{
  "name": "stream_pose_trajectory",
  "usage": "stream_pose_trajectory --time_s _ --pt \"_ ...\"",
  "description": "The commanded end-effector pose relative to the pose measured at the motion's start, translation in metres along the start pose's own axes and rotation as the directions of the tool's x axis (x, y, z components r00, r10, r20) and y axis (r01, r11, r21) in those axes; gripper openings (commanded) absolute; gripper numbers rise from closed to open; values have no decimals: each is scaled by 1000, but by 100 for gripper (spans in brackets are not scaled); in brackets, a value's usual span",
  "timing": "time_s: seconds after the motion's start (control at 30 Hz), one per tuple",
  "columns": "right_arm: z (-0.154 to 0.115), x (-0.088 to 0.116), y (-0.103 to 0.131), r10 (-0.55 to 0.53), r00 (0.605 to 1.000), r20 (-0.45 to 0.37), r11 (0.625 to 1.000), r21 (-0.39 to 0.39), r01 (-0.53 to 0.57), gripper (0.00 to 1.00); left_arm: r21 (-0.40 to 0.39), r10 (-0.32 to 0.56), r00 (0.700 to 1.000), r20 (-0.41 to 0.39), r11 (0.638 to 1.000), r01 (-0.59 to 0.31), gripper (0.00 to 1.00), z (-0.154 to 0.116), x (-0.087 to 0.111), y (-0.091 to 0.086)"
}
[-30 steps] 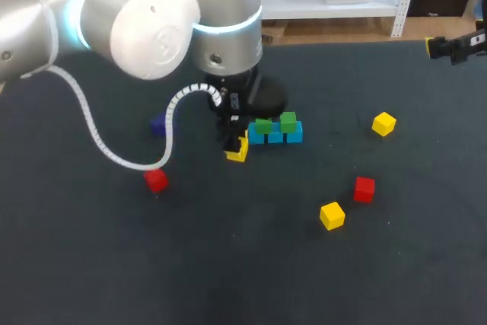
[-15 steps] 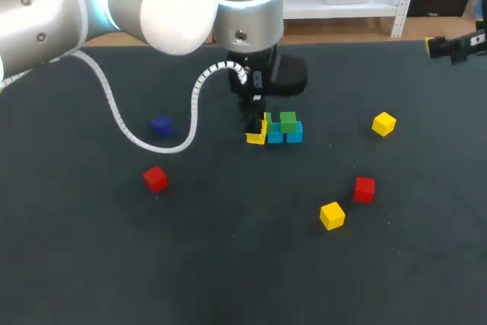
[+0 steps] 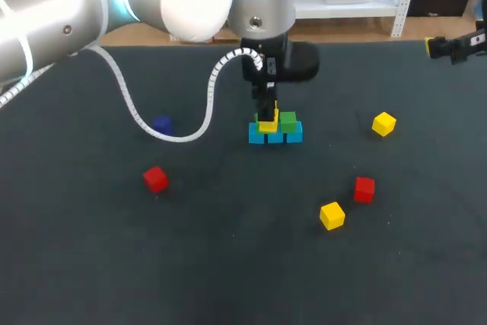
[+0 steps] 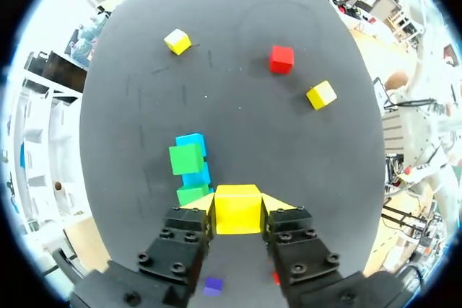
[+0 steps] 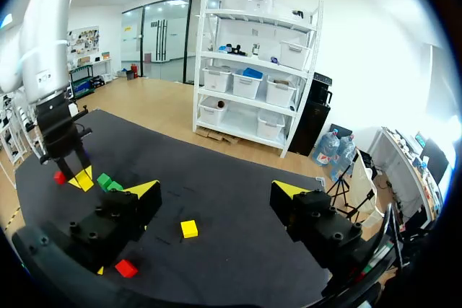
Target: Place the blue cubes, place green cubes on the blue cubes, place the yellow cubes on the green cubes, then place the red cubes on the yellow cubes, and place purple cube on the red cubes.
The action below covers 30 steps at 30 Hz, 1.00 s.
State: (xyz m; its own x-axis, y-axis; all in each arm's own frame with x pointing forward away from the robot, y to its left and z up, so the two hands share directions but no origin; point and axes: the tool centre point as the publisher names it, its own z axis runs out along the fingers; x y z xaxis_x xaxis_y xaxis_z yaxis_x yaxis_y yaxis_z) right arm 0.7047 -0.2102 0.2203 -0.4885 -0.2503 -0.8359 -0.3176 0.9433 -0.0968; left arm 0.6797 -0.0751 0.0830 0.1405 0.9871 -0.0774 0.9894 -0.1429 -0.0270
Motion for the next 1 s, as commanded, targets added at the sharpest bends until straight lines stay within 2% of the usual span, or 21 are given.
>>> stream_pose_trajectory --time_s 0.03,0.33,0.6,1.0 --pt "3 3 -1 1 999 42 1000 -5 -1 100 8 -26 1000 9 1000 26 0 -1 -3 6" --pt "3 3 -1 1 999 42 1000 -5 -1 100 25 -92 995 44 996 91 0 -3 -6 3" --pt "3 3 -1 1 999 42 1000 -5 -1 100 39 -128 991 25 991 127 0 -4 -8 -2" --pt "3 3 -1 1 999 42 1000 -5 -1 100 54 -108 994 -13 993 109 0 4 -15 4"
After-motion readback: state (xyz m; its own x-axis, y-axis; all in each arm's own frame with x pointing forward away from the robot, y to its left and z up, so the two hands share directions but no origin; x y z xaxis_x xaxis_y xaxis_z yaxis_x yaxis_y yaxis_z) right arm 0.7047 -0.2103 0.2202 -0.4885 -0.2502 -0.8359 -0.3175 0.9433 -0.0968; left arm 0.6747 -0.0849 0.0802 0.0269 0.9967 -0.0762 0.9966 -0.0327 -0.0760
